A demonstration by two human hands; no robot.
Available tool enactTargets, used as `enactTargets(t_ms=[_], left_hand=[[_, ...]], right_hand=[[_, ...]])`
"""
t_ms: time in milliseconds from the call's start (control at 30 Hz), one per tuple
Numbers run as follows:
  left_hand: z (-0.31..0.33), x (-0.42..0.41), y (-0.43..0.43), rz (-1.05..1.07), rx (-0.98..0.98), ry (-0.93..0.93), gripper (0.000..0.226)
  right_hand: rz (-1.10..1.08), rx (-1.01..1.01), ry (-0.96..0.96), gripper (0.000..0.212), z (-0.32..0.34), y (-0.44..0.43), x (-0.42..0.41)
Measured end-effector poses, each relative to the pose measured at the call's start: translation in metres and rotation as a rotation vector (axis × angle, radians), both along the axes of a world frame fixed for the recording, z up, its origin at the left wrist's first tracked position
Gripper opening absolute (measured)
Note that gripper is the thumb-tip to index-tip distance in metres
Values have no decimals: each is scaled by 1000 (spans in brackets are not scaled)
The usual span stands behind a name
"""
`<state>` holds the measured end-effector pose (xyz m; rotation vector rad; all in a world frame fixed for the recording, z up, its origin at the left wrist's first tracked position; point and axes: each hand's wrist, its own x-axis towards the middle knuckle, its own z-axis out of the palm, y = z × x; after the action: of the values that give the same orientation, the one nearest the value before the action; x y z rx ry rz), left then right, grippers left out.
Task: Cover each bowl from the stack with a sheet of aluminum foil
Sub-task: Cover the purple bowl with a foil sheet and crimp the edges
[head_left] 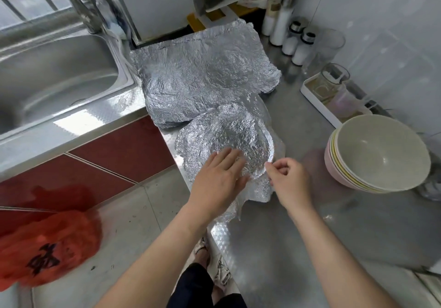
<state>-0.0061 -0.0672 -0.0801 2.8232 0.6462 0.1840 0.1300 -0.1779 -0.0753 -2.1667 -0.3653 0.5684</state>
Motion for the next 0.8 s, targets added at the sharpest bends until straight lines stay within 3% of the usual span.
enactTargets(t_ms=[233,433,567,667,800], left_hand=[[-3,-3,-3,12,-53,79,61],[-2,-15,-1,-50,-58,-235,30],[-3,-16,1,-75,-59,-244,33],[-2,-16,7,-111,-67,-199,39],[0,-17,9,-138,-57,-143,36]], right_hand=[[9,-177,-23,20,13,18,7],[174,-261,-211,16,26,21,18],[542,-32,-442,14,28,11,9],[894,-52,-504,15,21,2,-1],[991,-100,-684,24,11,-1,-9]])
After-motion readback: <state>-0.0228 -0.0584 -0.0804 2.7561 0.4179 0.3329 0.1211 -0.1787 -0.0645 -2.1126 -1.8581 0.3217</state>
